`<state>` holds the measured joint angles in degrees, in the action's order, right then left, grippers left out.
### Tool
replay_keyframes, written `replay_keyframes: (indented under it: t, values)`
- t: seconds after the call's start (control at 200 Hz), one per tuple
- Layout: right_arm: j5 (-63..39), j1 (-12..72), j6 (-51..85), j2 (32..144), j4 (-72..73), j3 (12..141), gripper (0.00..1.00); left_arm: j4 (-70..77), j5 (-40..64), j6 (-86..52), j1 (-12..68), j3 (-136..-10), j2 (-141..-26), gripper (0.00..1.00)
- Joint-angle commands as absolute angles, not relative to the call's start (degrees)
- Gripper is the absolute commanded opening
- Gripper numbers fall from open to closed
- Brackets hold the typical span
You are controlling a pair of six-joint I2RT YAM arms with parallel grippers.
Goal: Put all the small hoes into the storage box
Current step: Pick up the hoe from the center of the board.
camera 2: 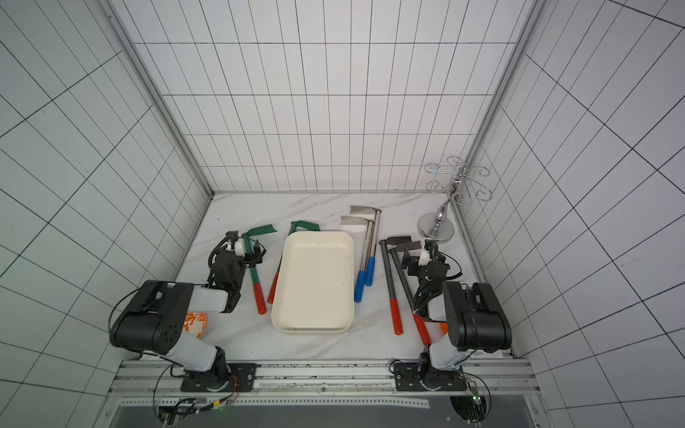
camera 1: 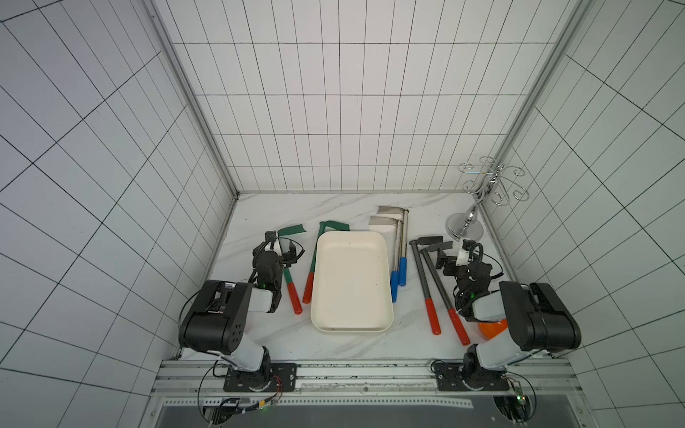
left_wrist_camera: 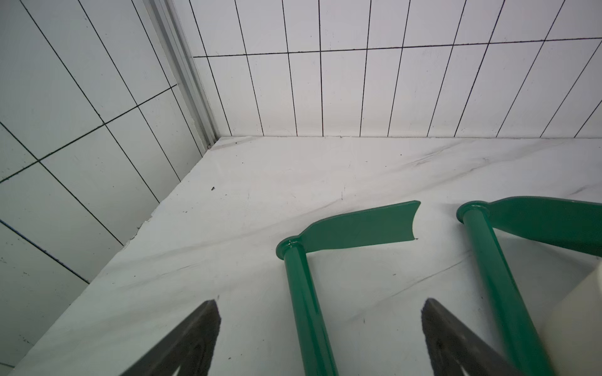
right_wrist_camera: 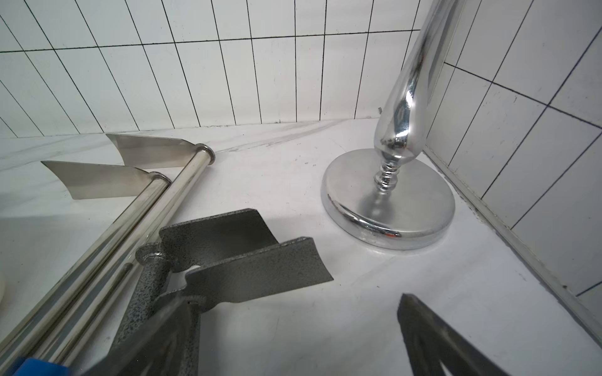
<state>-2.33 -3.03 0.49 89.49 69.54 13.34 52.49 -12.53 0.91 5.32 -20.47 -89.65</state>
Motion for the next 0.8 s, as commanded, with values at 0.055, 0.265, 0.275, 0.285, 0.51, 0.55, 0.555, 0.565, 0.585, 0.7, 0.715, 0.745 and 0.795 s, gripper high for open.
replay_keyframes:
  t: [0.055,0.265,0.275,0.285,0.51,0.55,0.555,0.565,0.585,0.7,0.715,0.745,0.795]
  values:
    - [-2.96,-3.63,-0.71,88.79,70.98,15.21,1.0,53.95,-12.26,0.82,5.44,-21.37,-89.34,0.98]
    - [-3.08,-3.6,-0.62,88.72,71.19,15.16,1.0,53.94,-12.26,0.8,5.43,-21.36,-89.34,0.98]
    - [-3.08,-3.63,-0.62,88.69,71.19,15.13,1.0,53.89,-12.23,0.79,5.38,-21.42,-89.31,0.98]
    - [-3.08,-3.65,-0.62,88.68,71.19,15.12,1.0,53.95,-12.29,0.79,5.43,-21.44,-89.34,0.98]
    - [-3.08,-3.74,-0.7,88.92,71.8,15.03,1.0,53.71,-11.29,0.69,5.07,-21.36,-89.26,0.97]
    - [-2.99,-3.69,-0.7,88.86,71.72,15.03,1.0,53.88,-11.25,0.7,5.09,-21.41,-89.26,0.97]
    - [-2.99,-3.69,-0.7,88.86,71.76,15.03,1.0,53.83,-11.25,0.7,5.1,-21.43,-89.23,0.97]
    - [-2.99,-3.65,-0.7,88.86,71.73,15.03,1.0,53.8,-11.29,0.7,5.1,-21.42,-89.24,0.97]
    - [-2.99,-3.66,-0.71,88.86,71.72,15.05,1.0,53.79,-11.29,0.7,5.1,-21.41,-89.21,0.97]
    - [-3.05,-3.66,-0.7,88.71,71.14,15.12,1.0,53.79,-11.34,0.71,5.15,-21.37,-89.25,0.97]
    - [-3.07,-3.71,-0.7,88.76,71.19,15.12,1.0,53.79,-11.34,0.7,5.17,-21.41,-89.29,0.97]
    - [-3.08,-3.69,-0.7,88.68,71.14,15.08,1.0,53.8,-11.39,0.73,5.15,-21.4,-89.21,0.97]
    - [-3.08,-3.68,-0.7,88.7,71.19,15.07,1.0,53.79,-11.36,0.7,5.19,-21.36,-89.26,0.97]
